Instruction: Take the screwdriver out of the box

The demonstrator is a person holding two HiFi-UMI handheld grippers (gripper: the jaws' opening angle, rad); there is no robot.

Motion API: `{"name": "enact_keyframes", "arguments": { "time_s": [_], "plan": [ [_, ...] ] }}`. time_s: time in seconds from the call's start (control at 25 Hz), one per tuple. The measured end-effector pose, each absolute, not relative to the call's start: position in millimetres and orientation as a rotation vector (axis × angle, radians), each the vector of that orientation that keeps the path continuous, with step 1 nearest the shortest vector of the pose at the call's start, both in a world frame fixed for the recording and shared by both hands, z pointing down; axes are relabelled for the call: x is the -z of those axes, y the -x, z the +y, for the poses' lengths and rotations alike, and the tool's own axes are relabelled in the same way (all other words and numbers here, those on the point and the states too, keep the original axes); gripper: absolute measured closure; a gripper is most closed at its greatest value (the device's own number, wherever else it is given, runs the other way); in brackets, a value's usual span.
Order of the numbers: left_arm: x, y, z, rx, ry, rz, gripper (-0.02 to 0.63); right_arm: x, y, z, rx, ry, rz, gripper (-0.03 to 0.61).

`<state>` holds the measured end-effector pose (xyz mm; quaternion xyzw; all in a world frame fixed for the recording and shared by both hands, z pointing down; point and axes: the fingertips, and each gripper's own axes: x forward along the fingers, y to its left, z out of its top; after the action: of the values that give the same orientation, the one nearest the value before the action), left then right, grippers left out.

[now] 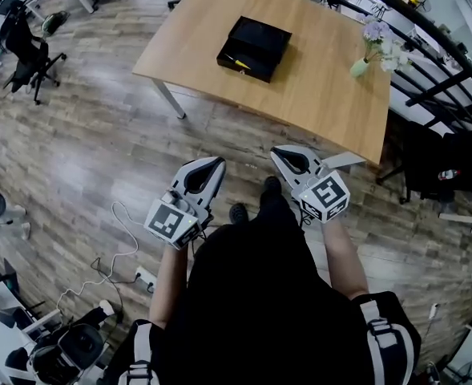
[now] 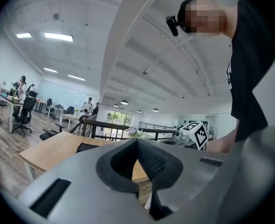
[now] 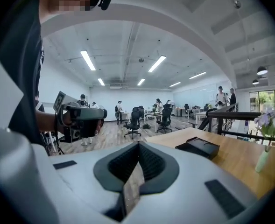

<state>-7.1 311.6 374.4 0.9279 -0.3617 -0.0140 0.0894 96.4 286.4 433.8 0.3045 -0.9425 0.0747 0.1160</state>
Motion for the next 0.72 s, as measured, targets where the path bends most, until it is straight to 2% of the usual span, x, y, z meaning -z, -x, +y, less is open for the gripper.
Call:
{"name": "enact_keyframes", "arguments": {
  "time_s": [0.72],
  "plan": [
    [-371.3, 21.7, 298.0, 0.028, -2.753, -1.06, 0.592, -407.7, -70.6, 272.2, -0.222, -0.84, -2.904, 0.554]
  ]
}}
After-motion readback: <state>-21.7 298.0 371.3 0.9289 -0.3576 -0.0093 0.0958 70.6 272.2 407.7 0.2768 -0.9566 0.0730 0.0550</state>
